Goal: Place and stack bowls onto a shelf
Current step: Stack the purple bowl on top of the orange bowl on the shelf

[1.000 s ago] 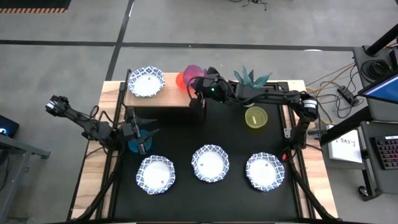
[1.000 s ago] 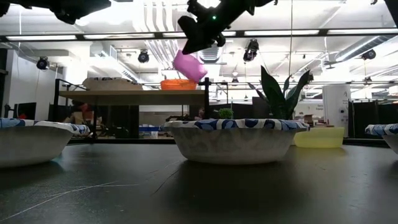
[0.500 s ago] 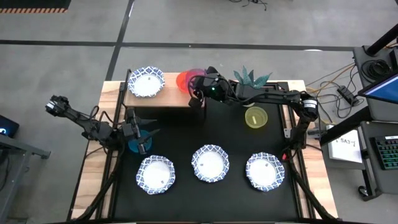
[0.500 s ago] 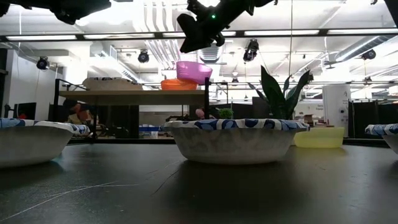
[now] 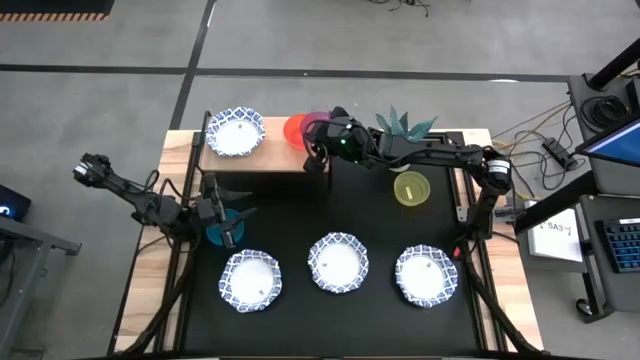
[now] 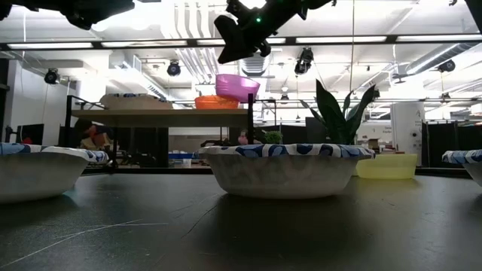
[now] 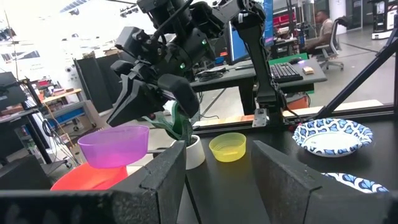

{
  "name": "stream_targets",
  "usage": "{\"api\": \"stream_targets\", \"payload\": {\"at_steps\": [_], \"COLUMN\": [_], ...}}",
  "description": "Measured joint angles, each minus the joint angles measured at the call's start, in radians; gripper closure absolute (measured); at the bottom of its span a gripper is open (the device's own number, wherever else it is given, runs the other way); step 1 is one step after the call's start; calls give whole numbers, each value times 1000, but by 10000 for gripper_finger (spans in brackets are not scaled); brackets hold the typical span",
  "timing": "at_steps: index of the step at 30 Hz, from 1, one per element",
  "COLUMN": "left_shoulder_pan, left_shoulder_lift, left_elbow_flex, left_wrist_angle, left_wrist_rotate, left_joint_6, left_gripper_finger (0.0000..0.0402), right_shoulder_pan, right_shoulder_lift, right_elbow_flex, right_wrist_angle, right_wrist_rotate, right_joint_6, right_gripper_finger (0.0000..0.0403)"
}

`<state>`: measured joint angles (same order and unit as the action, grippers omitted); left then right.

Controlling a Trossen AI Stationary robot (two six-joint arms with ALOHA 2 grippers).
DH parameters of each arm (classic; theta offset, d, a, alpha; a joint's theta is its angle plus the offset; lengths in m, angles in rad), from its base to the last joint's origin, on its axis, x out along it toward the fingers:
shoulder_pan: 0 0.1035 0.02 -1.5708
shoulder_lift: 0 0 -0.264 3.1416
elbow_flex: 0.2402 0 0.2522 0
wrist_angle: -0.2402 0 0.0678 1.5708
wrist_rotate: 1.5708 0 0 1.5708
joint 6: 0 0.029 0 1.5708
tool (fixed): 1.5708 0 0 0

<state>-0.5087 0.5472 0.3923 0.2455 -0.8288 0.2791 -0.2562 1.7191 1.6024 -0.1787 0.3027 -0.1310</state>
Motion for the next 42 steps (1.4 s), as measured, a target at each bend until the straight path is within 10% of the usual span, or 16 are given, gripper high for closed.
{"api": "stream_targets", "payload": {"at_steps": [20,42], "left_shoulder_pan": [0,0], "left_shoulder_lift": [-1,-2], "left_elbow_flex": [0,0], "left_wrist_angle": [0,0], "left_wrist_rotate": [0,0], "left_joint_6": [26,31], "left_gripper_finger": [237,237], "right_shoulder_pan": [-17,-26], "right_shoulder_lift": [0,0], "right_elbow_flex": [25,11], "right_wrist_angle": [-202,-181], "right_wrist_rotate": [-76,-75], "right_joint_6": [-101,-158], "right_gripper_finger": [268,394]}}
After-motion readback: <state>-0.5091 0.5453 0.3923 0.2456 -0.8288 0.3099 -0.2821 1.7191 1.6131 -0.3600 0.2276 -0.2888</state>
